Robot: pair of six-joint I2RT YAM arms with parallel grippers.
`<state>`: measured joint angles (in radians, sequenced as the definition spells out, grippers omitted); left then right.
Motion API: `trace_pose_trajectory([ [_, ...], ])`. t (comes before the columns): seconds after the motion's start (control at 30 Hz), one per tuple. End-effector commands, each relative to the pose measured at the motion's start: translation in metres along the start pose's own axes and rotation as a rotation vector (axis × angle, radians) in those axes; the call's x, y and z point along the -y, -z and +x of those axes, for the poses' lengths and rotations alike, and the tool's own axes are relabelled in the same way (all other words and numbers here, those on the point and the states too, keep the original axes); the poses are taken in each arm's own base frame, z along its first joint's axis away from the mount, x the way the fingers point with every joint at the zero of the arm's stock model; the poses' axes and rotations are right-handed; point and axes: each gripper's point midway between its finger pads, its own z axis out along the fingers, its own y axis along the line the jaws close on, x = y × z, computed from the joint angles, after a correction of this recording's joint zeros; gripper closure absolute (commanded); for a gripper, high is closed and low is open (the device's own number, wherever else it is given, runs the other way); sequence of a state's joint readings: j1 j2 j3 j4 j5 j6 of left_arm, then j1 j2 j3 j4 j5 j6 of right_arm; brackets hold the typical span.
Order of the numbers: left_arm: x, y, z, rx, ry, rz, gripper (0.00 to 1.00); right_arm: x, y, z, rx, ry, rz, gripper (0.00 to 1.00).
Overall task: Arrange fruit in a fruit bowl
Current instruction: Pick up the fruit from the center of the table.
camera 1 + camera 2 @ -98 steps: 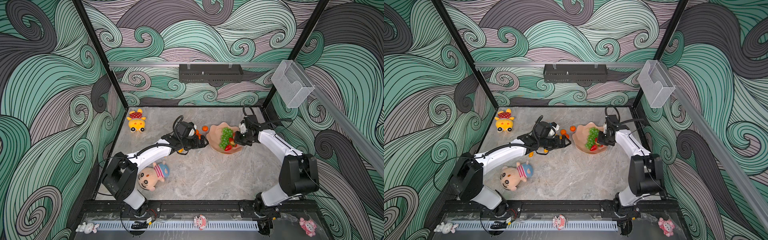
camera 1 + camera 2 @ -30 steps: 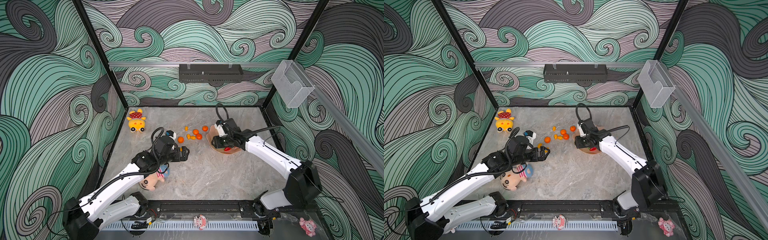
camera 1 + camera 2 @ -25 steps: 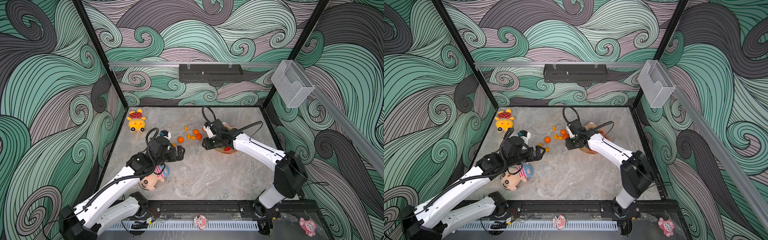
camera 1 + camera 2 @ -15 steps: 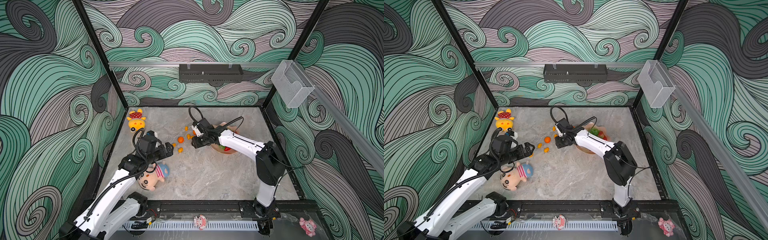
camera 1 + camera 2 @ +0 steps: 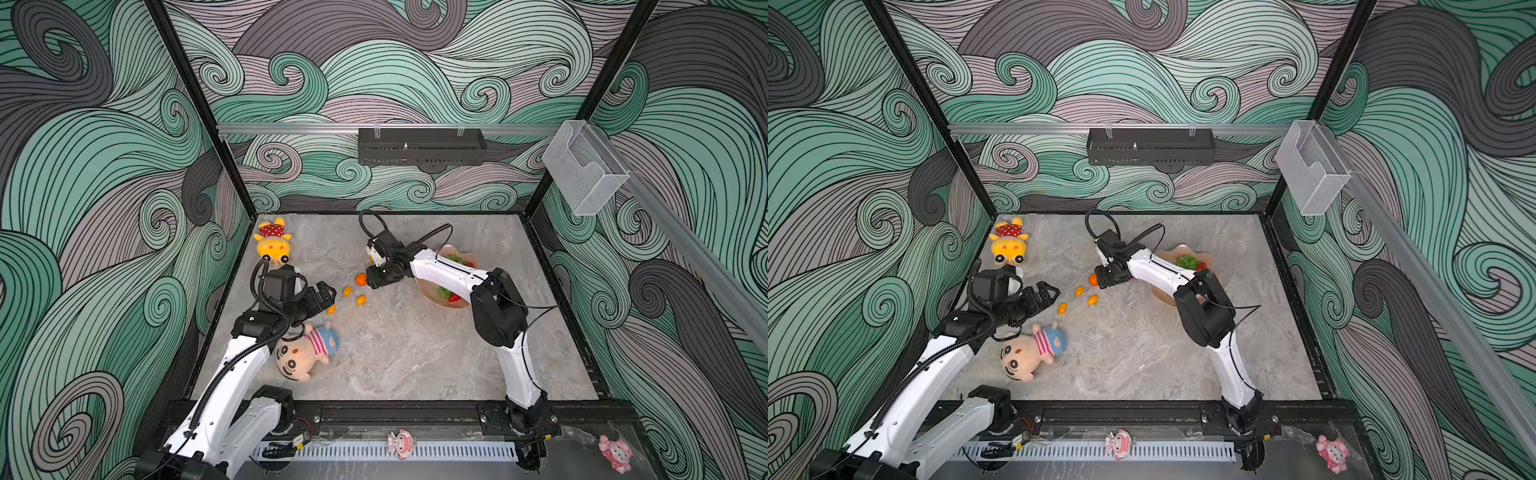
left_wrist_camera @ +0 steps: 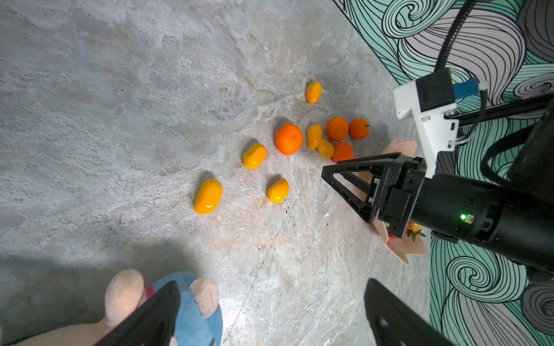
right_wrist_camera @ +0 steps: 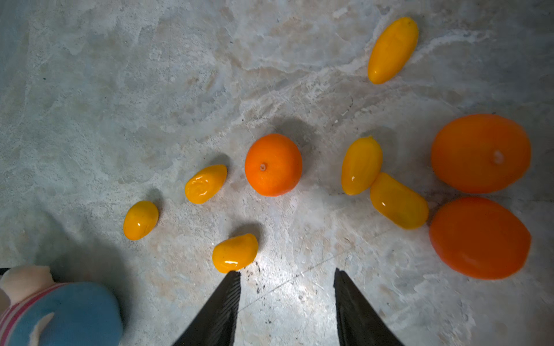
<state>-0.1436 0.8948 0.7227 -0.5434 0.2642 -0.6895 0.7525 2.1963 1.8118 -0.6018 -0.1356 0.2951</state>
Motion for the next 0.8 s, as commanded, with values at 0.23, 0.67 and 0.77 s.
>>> trace_pose_trajectory([
  [0.23, 0.002, 0.001, -0.02, 0.015, 0.047, 0.06, 0.01, -0.021, -0.028, -0.007, -0.089, 0.024, -0.051, 0.39],
  [0.67, -0.003, 0.005, -0.019, 0.02, 0.044, 0.056, 0.01, -0.012, -0.049, -0.004, -0.166, 0.056, 0.032, 0.41],
  [0.77, -0.003, 0.005, -0.018, 0.022, 0.043, 0.056, 0.01, -0.009, -0.052, -0.004, -0.17, 0.06, 0.047, 0.41],
])
